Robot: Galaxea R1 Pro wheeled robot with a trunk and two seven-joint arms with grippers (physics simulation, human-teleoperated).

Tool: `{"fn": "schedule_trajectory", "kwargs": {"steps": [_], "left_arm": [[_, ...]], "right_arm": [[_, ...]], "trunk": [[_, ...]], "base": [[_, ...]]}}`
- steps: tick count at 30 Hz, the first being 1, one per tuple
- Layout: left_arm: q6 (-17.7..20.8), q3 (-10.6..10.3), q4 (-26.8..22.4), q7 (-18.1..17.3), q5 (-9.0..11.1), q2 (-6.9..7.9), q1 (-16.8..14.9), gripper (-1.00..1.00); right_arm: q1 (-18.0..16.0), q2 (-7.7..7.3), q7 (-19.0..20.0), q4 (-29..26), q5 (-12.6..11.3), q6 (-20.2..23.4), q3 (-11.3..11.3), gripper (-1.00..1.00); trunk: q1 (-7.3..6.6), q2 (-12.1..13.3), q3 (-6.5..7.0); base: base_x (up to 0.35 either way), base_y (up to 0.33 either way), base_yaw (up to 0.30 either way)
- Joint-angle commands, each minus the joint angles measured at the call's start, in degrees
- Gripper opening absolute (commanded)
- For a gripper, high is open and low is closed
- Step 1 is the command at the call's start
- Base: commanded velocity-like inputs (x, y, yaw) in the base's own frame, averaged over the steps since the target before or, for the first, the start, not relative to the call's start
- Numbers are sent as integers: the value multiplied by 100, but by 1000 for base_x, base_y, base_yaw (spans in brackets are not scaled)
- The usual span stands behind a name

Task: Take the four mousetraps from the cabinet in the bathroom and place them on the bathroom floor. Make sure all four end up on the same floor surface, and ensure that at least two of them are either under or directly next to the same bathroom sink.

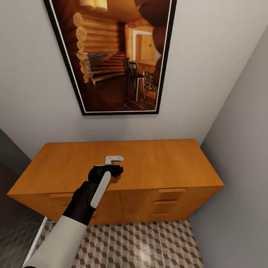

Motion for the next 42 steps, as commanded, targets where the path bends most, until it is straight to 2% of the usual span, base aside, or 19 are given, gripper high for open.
{"fn": "schedule_trajectory", "kwargs": {"steps": [1, 30, 42], "left_arm": [[14, -5, -4, 57, 59, 2, -5, 100], [14, 0, 5, 49, 61, 4, -5, 100], [14, 0, 6, 54, 61, 4, -5, 100]], "right_arm": [[-4, -1, 23, 3, -55, -18, 43, -100], [-4, -1, 23, 3, -55, -18, 43, -100], [-4, -1, 23, 3, -55, -18, 43, -100]], "trunk": [[3, -10, -10], [3, -10, -54], [3, -10, -54]], "base": [[0, 0, 0], [1, 0, 0], [143, 0, 0]]}}
